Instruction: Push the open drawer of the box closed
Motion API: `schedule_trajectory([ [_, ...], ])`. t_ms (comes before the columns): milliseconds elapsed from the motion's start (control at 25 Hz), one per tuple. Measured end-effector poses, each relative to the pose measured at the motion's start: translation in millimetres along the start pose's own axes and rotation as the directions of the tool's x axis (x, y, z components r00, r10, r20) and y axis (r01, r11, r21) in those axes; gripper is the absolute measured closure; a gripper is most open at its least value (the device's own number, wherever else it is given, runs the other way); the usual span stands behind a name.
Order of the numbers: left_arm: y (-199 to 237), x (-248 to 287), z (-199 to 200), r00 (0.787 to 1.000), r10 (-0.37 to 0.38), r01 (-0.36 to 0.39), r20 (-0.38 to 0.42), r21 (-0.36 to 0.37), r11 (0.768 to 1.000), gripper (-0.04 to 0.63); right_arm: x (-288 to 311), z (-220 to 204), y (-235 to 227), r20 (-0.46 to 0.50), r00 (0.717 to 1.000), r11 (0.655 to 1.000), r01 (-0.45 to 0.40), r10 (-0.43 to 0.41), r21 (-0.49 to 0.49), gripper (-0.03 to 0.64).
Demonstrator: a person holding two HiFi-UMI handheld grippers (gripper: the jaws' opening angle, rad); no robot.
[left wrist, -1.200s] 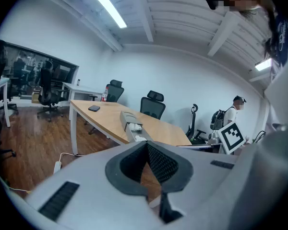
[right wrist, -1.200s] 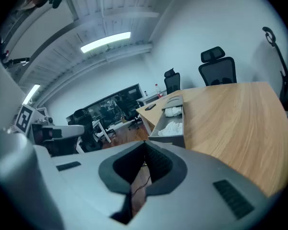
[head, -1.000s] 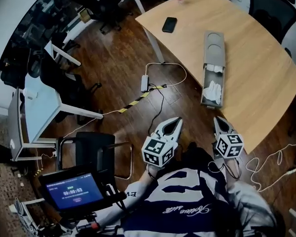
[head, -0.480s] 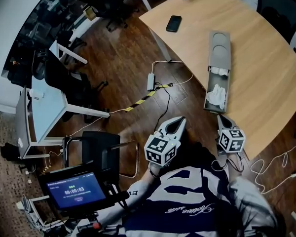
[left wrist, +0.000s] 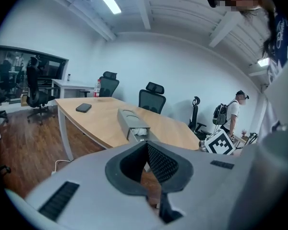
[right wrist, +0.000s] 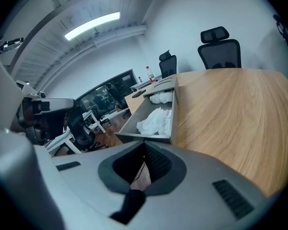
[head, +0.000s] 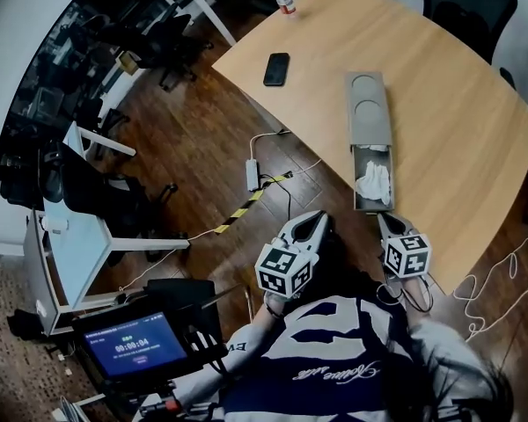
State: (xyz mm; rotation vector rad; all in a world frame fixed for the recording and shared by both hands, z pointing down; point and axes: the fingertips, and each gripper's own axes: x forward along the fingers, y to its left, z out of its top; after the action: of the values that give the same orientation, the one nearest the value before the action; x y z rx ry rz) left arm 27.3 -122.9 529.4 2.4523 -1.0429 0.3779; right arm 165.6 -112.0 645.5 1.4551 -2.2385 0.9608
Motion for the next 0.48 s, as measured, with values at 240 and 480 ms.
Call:
schedule_trajectory([
  [240, 56.5, 26.5, 41.2, 1.0, -0.02, 0.02, 0.009, 0.013, 1.0, 0.597, 12.0, 9.1, 4.5, -0.025, 0.999, 0.999, 0.025, -0.025, -0.02, 0.621],
  [480, 104.0, 58.2, 63.0, 0.999, -0.049, 0.049, 0.001, -0.01, 0.999, 0.597, 43.0, 46.1, -10.1, 0.025, 0.996, 0.996, 0.083, -0.084, 0.01, 0.621],
])
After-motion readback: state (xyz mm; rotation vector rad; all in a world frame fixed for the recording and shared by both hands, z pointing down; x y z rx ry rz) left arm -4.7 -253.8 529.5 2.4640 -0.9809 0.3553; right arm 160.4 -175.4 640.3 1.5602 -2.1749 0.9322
